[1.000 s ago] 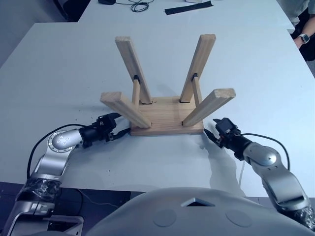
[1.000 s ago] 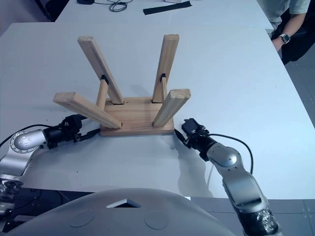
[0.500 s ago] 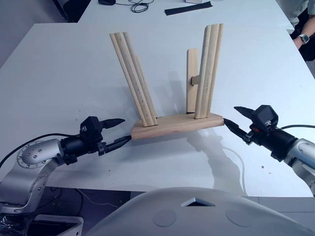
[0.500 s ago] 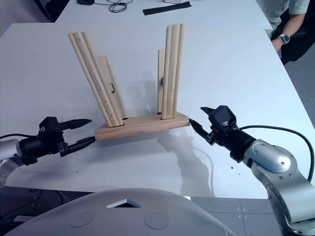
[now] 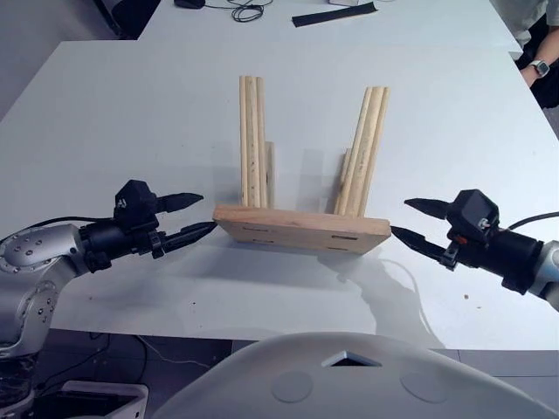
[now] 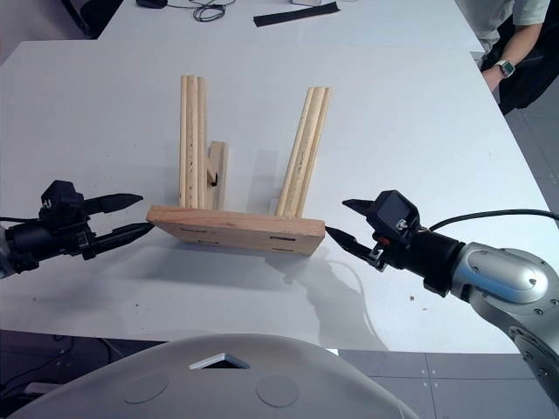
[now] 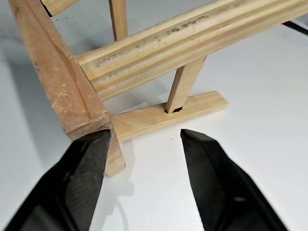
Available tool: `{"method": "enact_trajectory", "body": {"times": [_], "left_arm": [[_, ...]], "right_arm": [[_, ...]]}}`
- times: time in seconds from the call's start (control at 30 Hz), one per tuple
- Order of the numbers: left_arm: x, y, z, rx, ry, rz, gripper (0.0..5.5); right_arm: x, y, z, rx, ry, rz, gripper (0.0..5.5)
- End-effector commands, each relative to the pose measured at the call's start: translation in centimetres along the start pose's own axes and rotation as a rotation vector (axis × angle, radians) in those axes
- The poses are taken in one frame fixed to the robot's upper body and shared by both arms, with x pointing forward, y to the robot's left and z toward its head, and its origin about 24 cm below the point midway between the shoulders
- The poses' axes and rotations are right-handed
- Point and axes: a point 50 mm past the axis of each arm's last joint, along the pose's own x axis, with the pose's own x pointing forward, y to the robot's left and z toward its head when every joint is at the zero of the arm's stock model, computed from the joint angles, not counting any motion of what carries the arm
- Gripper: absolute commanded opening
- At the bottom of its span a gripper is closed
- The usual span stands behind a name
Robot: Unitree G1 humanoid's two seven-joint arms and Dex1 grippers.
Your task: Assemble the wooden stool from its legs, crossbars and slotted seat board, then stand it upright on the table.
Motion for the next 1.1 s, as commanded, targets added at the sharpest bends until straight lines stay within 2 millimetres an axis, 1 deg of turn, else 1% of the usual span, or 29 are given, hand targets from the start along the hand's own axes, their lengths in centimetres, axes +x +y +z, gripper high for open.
{"method": "enact_trajectory", "body": {"times": [0.03, 0.17, 0.27, 0.43, 0.5, 0.6, 0.7, 0.8, 0.97, 1.1], "left_arm": [[1.2, -0.3, -1.1, 0.1, 0.024, -0.136, 3.19], [0.8, 0.7, -4.7, 0.186, 0.145, -0.09, 3.19], [1.1, 1.2, -6.0, 0.242, 0.17, -0.077, 3.19], [2.0, 1.9, -8.0, 0.308, 0.177, -0.021, 3.19], [2.8, 2.4, -8.3, 0.316, 0.152, 0.013, 3.19], [3.8, 2.5, -8.3, 0.299, 0.103, 0.036, 3.19], [4.7, 2.3, -8.2, 0.312, 0.084, 0.023, 3.19], [5.6, 1.7, -8.4, 0.317, 0.074, -0.006, 3.19], [6.0, 1.0, -8.7, 0.323, 0.08, -0.048, 3.19], [6.9, 0.9, -8.4, 0.322, 0.06, -0.057, 3.19]], "right_arm": [[0.1, 1.5, -0.4, -0.014, 0.003, 0.147, 2.71], [0.2, 0.2, -3.3, -0.024, 0.105, 0.104, 2.71], [0.8, -0.1, -4.6, -0.039, 0.119, 0.084, 2.71], [2.7, 0.5, -6.2, -0.048, 0.11, 0.072, 2.71], [3.4, 1.1, -6.7, -0.047, 0.105, 0.08, 2.71], [4.3, 1.5, -7.3, -0.054, 0.098, 0.077, 2.71], [4.7, 1.7, -7.9, -0.059, 0.098, 0.056, 2.71], [5.1, 1.7, -8.4, -0.07, 0.096, 0.033, 2.71], [5.7, 2.0, -8.6, -0.077, 0.079, 0.011, 2.71], [6.2, 2.8, -8.2, -0.066, 0.048, 0.03, 2.71]]}}
